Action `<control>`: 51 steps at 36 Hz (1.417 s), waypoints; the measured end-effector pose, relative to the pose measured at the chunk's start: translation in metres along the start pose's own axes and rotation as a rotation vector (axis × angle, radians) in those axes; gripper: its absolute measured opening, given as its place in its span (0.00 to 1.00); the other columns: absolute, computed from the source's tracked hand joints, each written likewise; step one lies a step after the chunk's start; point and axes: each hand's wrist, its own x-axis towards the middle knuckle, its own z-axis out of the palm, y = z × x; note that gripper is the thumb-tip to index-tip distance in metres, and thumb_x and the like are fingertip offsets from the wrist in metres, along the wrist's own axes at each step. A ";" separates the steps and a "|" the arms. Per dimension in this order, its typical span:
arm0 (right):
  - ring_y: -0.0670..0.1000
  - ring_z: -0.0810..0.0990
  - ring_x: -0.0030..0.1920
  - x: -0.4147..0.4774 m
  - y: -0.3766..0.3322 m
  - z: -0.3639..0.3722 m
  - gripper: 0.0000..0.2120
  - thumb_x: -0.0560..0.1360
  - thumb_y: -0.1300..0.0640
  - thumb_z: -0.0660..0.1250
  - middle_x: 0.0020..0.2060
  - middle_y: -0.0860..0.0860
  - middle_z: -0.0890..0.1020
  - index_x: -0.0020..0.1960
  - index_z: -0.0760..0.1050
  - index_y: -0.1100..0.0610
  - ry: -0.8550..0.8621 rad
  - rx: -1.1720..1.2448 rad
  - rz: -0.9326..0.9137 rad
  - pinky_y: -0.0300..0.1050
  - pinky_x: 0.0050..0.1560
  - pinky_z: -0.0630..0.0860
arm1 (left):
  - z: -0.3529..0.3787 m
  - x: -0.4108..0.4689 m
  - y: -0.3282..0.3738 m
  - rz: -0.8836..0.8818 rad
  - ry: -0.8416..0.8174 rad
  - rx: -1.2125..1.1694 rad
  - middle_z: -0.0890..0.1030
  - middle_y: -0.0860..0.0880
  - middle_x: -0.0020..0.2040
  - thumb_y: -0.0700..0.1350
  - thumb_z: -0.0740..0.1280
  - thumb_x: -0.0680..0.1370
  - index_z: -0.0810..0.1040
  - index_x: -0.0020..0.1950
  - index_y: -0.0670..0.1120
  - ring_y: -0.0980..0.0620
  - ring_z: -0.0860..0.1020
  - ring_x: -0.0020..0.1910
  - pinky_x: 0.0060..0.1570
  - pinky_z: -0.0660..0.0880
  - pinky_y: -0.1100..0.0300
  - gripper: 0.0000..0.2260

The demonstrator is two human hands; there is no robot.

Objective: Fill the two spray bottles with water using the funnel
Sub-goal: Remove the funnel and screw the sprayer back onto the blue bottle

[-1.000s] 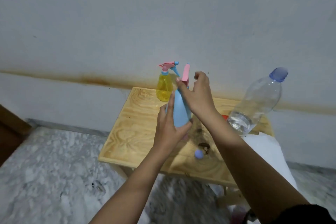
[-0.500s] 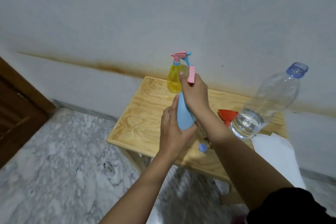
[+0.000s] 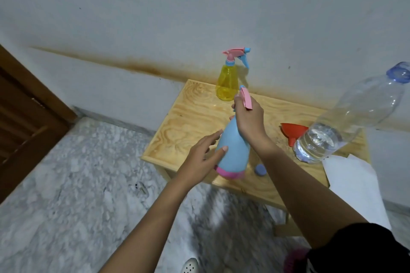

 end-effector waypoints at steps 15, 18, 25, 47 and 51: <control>0.52 0.68 0.37 -0.033 0.044 0.027 0.14 0.76 0.58 0.55 0.37 0.58 0.73 0.44 0.70 0.70 -0.267 -0.178 0.124 0.46 0.37 0.63 | -0.046 0.028 -0.039 -0.507 -0.154 0.764 0.74 0.45 0.44 0.50 0.60 0.79 0.73 0.44 0.40 0.46 0.73 0.41 0.38 0.67 0.59 0.13; 0.52 0.68 0.37 -0.037 0.050 0.035 0.14 0.75 0.59 0.56 0.36 0.58 0.72 0.43 0.70 0.72 -0.315 -0.179 0.152 0.46 0.38 0.63 | -0.046 0.030 -0.039 -0.553 -0.223 0.838 0.75 0.43 0.47 0.48 0.58 0.80 0.73 0.47 0.40 0.43 0.76 0.47 0.40 0.68 0.58 0.12; 0.53 0.68 0.36 -0.048 0.061 0.048 0.15 0.71 0.57 0.57 0.34 0.58 0.71 0.40 0.70 0.71 -0.347 -0.154 0.237 0.46 0.38 0.63 | -0.046 0.028 -0.044 -0.611 -0.268 0.896 0.77 0.42 0.56 0.47 0.58 0.80 0.75 0.55 0.38 0.43 0.77 0.53 0.44 0.70 0.57 0.13; 0.54 0.68 0.35 -0.054 0.081 0.070 0.15 0.63 0.53 0.54 0.33 0.59 0.71 0.34 0.68 0.66 -0.337 -0.202 0.305 0.45 0.35 0.63 | -0.050 0.021 -0.062 -0.527 -0.163 0.915 0.75 0.44 0.55 0.44 0.63 0.75 0.74 0.54 0.41 0.44 0.75 0.54 0.48 0.71 0.54 0.10; 0.54 0.68 0.36 -0.054 0.083 0.073 0.15 0.62 0.54 0.54 0.33 0.58 0.70 0.34 0.68 0.67 -0.344 -0.198 0.277 0.46 0.38 0.63 | -0.050 0.023 -0.063 -0.528 -0.162 0.904 0.75 0.44 0.55 0.44 0.63 0.75 0.74 0.53 0.41 0.44 0.76 0.54 0.47 0.71 0.55 0.10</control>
